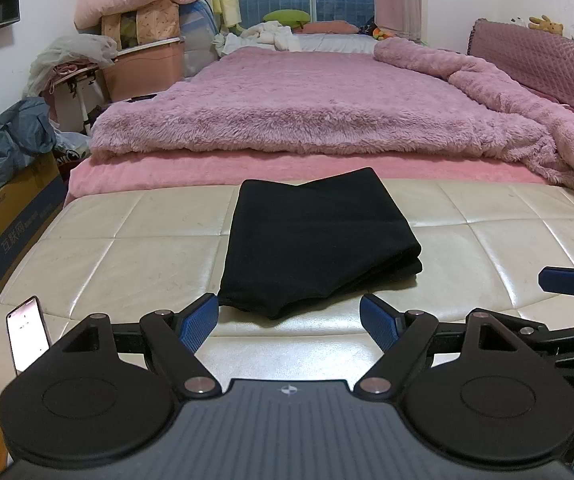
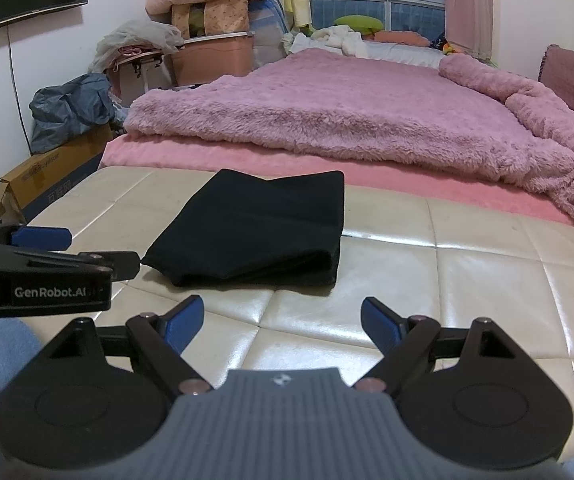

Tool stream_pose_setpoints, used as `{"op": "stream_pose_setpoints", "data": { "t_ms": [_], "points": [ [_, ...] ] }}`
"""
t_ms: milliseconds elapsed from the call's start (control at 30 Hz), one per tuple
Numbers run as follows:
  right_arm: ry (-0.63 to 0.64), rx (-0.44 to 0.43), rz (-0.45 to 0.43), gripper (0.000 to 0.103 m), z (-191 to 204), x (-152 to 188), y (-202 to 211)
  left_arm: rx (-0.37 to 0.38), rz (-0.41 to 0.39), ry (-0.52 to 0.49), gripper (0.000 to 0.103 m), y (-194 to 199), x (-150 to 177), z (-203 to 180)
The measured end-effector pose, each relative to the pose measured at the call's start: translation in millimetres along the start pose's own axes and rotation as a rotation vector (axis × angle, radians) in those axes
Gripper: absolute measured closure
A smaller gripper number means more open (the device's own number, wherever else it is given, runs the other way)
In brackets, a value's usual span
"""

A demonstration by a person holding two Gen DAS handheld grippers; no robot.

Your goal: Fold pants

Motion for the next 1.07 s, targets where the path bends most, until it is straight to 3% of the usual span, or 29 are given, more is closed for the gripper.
{"op": "stream_pose_setpoints", "data": {
  "t_ms": [1067],
  "points": [
    [-0.006, 0.006, 0.007, 0.021, 2.3, 0.7, -1.0, 0.005, -0.005, 0.008, 0.009, 0.6, 2.2, 0.3]
  ]
}}
Point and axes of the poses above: each gripper's, at about its wrist camera, not at the fingertips, and y roughly against the way its jaws point, z to its left, x to its underside, the point moved 6 cm from there along -y, roughly the way its jaws point, and after that the axes turned 12 degrees about -x, right-handed, at the moved point
